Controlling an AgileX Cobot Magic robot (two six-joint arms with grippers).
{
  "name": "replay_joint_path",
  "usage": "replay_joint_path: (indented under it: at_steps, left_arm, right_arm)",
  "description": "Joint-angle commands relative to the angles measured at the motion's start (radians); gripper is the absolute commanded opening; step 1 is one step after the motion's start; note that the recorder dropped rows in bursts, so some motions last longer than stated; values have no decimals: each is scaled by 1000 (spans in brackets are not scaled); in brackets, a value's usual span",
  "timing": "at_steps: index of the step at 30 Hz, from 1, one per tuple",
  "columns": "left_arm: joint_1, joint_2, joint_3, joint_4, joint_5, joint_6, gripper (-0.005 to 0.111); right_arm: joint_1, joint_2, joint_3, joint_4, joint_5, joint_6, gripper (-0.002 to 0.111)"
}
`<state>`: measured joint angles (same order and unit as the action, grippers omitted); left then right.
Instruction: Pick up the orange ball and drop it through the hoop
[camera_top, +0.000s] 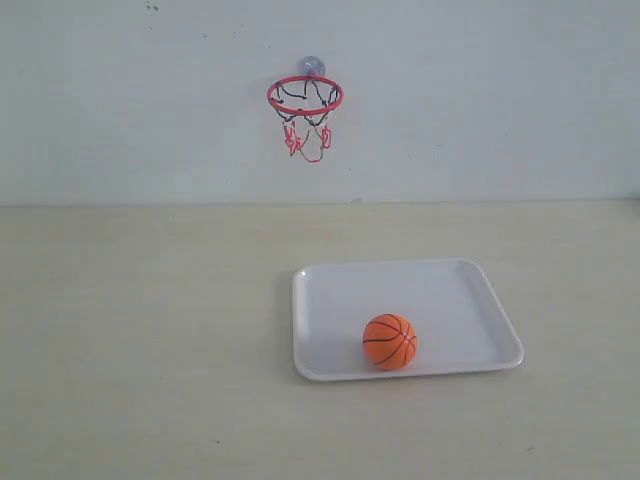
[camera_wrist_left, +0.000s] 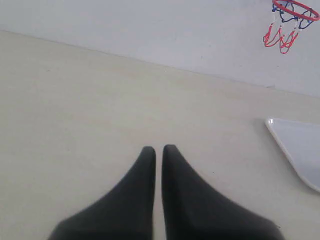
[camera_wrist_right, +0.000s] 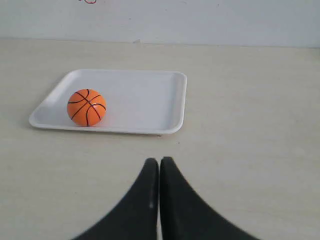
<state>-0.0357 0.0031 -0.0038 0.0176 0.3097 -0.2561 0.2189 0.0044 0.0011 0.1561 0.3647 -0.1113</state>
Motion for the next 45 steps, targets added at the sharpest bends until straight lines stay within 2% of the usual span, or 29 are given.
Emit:
replay_joint_path:
  at_steps: [1,3,7,14,27,29,33,35,36,37,39,40,42,45]
  left_arm:
    - [3,-3,4,1,-4,-6,4]
    - [3,-3,4,1,-4,-6,4]
    - [3,-3,4,1,-4,-6,4]
    - [3,-3,4,1,-4,-6,4]
    - [3,-3,4,1,-4,-6,4]
    - [3,-3,4,1,-4,-6,4]
    - [3,-3,4,1,-4,-6,4]
    - [3,-3,4,1,-4,-6,4]
    - [3,-3,4,1,-4,-6,4]
    - [3,-3,4,1,-4,-6,4]
    - [3,-3,4,1,-4,-6,4]
    - [3,-3,4,1,-4,-6,4]
    - [3,-3,4,1,-4,-6,4]
    - [3,-3,4,1,-4,-6,4]
  right_arm:
    - [1,-4,-1,-9,-8,1,0]
    - [1,-4,-1,-9,-8,1,0]
    - [1,-4,-1,-33,-1,-131,0]
    - [1,-4,-1,-35,-29,-193,0]
    - [1,-4,-1,-35,-51,-201,0]
    - [1,-4,-1,-35,-193,-225,0]
    - [1,-4,-1,-35,-697,-221,0]
    - [1,-4,-1,-35,-834,-213,0]
    - [1,-4,-1,-35,-894,-179,0]
    - [1,-4,-1,-29,-1022,12,0]
    - [1,-4,-1,-27,-1226,225,0]
    - [1,-4,-1,-27,-1288,219,0]
    - [1,-4,-45,-23,-1305,197,0]
    - [1,62,-194,-23,-1046,149,0]
